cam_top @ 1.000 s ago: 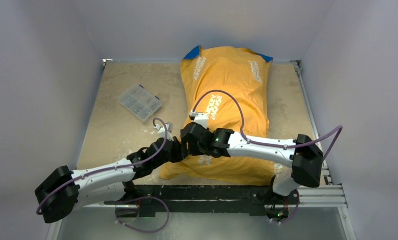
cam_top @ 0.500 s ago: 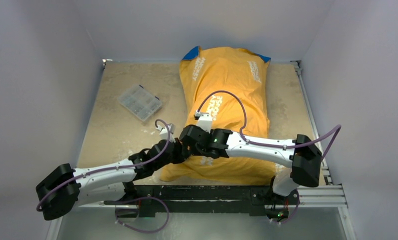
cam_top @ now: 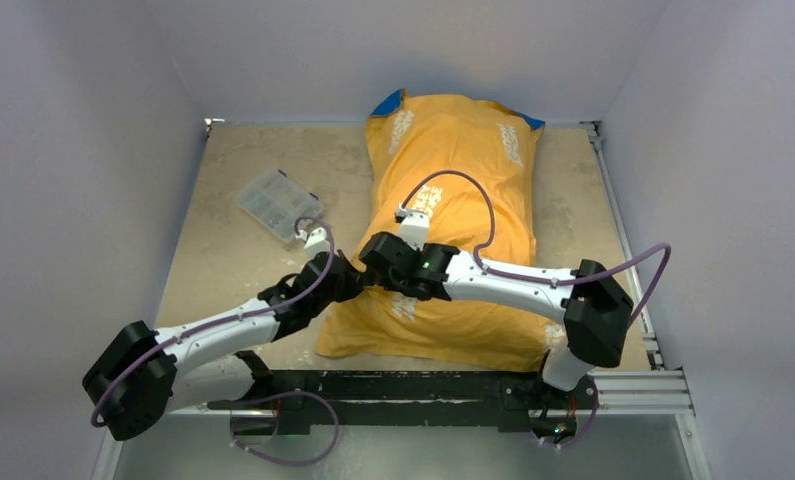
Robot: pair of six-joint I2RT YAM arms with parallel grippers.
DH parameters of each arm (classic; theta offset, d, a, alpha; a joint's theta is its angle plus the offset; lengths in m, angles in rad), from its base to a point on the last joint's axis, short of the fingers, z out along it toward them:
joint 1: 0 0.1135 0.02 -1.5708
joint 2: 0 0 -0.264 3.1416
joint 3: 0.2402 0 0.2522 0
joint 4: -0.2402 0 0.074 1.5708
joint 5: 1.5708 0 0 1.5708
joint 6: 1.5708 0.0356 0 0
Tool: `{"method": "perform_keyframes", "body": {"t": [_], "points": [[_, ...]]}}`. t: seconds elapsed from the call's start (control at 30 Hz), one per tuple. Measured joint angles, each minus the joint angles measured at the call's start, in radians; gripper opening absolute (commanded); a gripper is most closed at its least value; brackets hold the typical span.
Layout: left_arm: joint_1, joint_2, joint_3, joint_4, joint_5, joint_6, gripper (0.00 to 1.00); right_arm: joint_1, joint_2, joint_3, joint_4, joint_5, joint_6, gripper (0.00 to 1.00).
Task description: Remove the pillowcase from the pillow
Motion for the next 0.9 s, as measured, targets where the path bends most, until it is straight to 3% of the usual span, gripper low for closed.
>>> {"method": "perform_keyframes", "body": {"t": [0.27,0.9], "points": [[0.051,0.103,0.079,-0.002,0.026,0.07,0.0,-0.055,0.006,0.045,0.011,-0.02,-0.129,0.81],[0.055,0.1,0.06,0.033,0.102,0.096,0.0,-0.092,0.01,-0.002,0.042,-0.078,-0.219,0.8]]}}
